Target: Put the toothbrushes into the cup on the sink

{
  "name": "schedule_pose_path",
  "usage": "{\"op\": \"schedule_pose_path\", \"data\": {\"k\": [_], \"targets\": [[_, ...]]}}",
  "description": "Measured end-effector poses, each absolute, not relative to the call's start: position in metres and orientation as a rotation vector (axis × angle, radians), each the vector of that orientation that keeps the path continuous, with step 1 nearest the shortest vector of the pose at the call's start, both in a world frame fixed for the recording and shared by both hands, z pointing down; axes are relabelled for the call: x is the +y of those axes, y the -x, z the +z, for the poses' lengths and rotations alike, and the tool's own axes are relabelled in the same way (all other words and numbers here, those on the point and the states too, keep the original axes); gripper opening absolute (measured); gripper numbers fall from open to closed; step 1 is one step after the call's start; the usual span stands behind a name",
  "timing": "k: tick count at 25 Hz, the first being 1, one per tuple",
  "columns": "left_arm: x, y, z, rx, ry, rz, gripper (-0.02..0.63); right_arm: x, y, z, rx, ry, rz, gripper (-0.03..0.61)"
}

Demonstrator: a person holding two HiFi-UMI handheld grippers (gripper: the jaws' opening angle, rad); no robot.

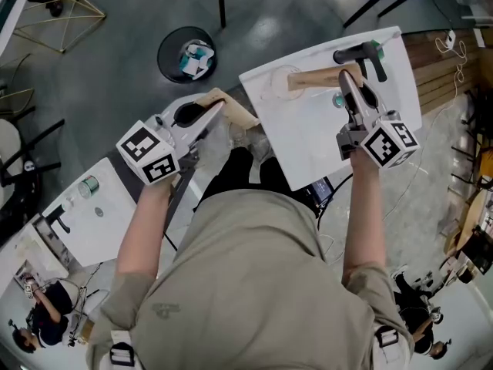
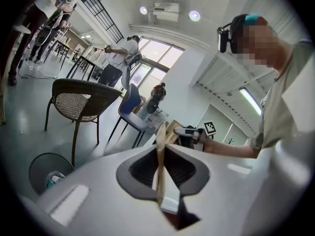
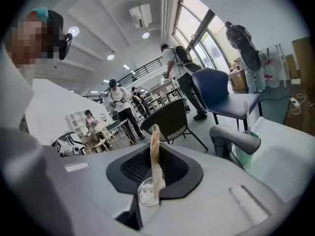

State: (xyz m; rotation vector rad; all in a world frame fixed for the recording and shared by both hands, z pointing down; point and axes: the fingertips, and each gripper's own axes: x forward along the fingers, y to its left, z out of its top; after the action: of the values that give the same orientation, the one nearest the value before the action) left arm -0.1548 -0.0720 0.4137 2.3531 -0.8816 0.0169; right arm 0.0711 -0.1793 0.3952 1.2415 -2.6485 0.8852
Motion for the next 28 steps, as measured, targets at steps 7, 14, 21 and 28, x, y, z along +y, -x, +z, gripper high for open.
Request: {"op": "schedule_pose_path", "data": {"k": [7, 14, 21, 28], "targets": [[-0.076, 0.160, 0.418, -0.886, -2.342, 0.021, 0.037, -0.182, -0.057, 0.408, -2.606, -1.191, 0.766, 0.052], [-0.076, 0.163, 0.423, -0.888, -2.332, 0.036, 0.037, -0.183, -0.045, 0.420, -2.580, -1.146, 0.684, 0.052], [-0.078, 0.167, 0.425, -0.893, -2.322, 0.040, 0.037, -0.182, -0.034, 0.429, -2.556, -1.105, 0.606, 0.052], [-0.077, 0.164, 0.427, -0.890, -2.319, 0.044, 0.037, -0.180, -0.032, 0.435, -2.543, -1.093, 0.574, 0.052]]}}
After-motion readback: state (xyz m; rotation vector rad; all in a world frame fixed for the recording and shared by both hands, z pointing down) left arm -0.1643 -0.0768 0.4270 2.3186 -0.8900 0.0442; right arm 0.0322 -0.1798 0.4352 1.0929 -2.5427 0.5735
